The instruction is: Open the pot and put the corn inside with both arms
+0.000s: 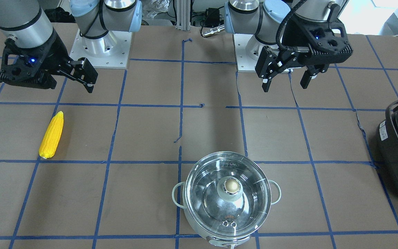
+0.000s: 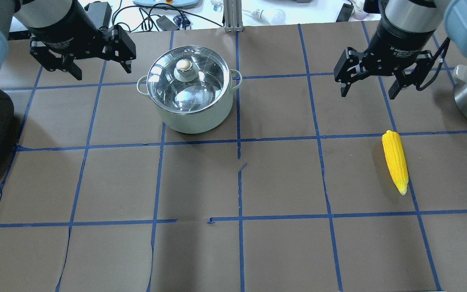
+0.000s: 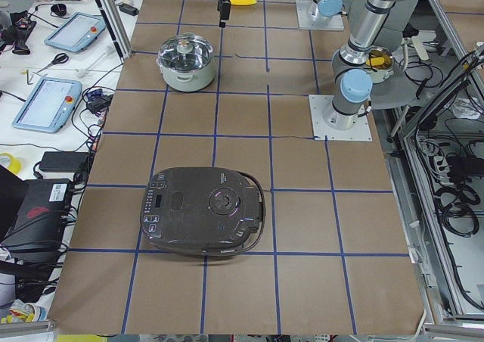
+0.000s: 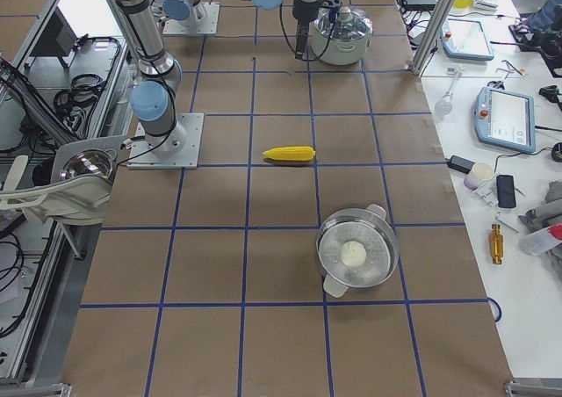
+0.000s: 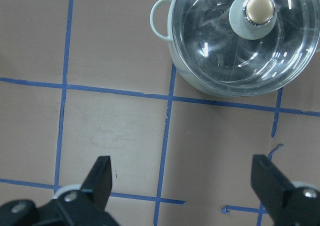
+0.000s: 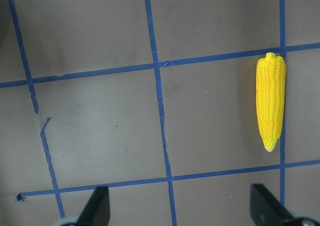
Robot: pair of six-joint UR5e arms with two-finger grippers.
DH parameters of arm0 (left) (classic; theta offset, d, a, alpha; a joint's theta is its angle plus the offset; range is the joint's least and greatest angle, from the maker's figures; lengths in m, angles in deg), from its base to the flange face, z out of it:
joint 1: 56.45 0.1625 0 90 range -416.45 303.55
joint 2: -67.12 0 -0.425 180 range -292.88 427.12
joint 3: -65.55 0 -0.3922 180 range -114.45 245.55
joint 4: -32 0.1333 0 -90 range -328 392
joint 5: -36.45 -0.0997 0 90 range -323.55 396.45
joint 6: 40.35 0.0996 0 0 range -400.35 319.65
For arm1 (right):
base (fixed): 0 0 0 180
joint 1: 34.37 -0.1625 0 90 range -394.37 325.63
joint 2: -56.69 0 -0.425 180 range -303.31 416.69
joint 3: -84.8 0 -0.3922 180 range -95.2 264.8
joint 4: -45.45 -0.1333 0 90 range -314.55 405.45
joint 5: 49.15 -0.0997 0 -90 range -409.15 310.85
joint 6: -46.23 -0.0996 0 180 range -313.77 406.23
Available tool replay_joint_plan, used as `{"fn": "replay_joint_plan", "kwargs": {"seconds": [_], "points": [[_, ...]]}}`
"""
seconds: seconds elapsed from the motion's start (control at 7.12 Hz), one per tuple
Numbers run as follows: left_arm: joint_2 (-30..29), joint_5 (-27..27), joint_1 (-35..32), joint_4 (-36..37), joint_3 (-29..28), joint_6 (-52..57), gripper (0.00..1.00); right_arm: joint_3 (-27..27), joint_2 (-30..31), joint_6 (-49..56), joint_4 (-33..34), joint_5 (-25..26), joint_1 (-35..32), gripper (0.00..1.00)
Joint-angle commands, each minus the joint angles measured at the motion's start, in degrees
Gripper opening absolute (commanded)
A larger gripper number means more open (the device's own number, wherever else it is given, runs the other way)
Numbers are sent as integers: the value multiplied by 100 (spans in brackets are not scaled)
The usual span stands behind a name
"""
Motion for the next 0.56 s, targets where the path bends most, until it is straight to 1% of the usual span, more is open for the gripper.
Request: {"fn": "replay_joint_plan", "kwargs": {"seconds": [0.0, 0.14, 0.28, 0.42], "points": [[1, 8, 0, 1, -8, 0, 100, 0, -1, 32, 0, 14, 0, 100], [-17, 16, 9, 1, -9, 0, 100, -9, -1, 50, 0, 58, 0, 100], [-165, -1, 17, 44, -78, 0, 100, -9, 8, 41, -9, 50, 0, 100], [-523, 25, 17, 106, -375, -96, 100, -9, 0, 33, -70, 32, 26, 100]]}}
